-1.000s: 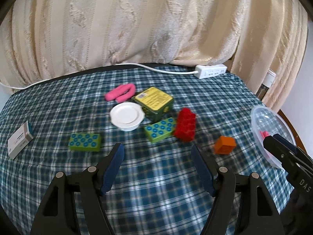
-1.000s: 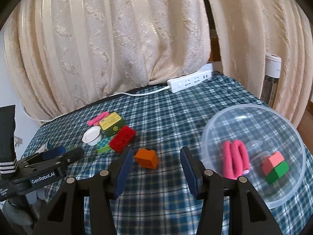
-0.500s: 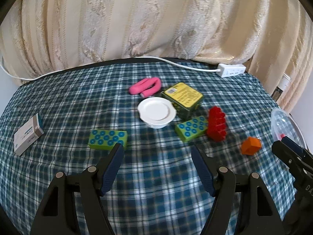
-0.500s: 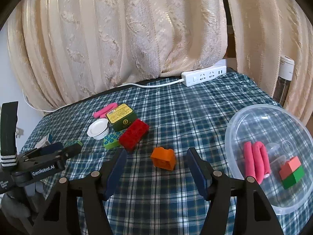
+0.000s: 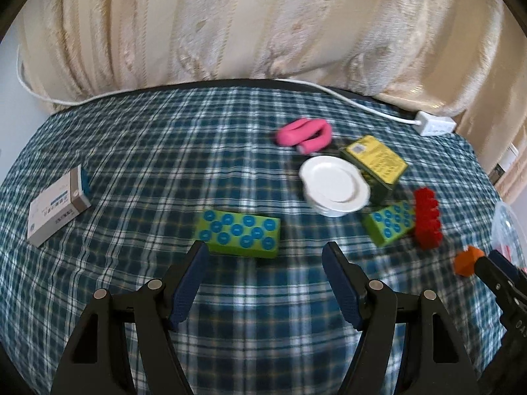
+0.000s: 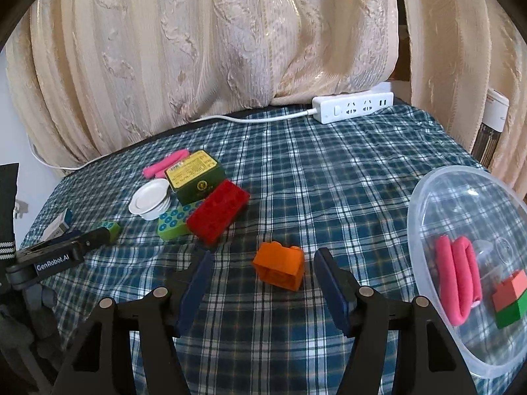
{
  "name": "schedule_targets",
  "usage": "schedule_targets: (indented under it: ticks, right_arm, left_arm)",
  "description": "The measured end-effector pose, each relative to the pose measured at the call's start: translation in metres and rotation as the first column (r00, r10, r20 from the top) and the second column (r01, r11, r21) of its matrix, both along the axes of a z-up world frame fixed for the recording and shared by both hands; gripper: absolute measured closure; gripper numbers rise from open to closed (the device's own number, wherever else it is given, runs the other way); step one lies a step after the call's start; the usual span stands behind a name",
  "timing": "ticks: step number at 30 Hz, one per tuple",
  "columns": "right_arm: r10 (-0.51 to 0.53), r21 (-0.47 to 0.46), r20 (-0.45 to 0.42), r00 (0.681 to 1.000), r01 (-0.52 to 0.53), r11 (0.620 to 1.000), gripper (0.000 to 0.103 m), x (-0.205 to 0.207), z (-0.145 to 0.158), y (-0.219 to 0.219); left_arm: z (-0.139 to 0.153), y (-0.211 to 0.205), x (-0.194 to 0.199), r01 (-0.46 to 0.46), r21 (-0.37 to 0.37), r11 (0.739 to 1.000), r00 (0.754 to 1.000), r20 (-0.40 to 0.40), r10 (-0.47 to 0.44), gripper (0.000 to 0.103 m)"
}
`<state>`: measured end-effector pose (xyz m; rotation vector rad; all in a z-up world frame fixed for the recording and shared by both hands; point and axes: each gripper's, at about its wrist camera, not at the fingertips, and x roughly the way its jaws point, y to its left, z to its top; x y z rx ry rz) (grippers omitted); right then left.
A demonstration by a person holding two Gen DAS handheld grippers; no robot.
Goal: Organize objects
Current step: 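Grasp the orange block with the right gripper while the left gripper grasps the green blue-dotted block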
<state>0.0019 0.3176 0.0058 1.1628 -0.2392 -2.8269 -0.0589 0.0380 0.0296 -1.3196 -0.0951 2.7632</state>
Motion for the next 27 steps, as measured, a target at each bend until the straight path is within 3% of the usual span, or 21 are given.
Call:
schedule_targets:
  ticks: [7,23,27]
  right_arm:
    - [-0.002,-0.011,0.013,1.000,0.002,1.000,0.036,-0.005,-0.007,0.003]
    - [0.013,-0.004,0.017,1.000,-0.013,1.000,0.036,-0.008,-0.011,-0.002]
    - [0.011,-0.008,0.020,1.000,-0.011,1.000,0.036,-0.008,-0.012,-0.001]
  left_arm:
    - [-0.009,-0.015,-0.011,-0.050,0.008,0.999,0.999,0.020,0.050,0.030]
    - [-0.020,-0.008,-0.025,-0.039,-0.056,0.998,0.999,0.028,0.040,0.030]
    - [-0.020,-0.005,-0.025,-0.033,-0.065,0.997,0.999,0.026,0.035,0.036]
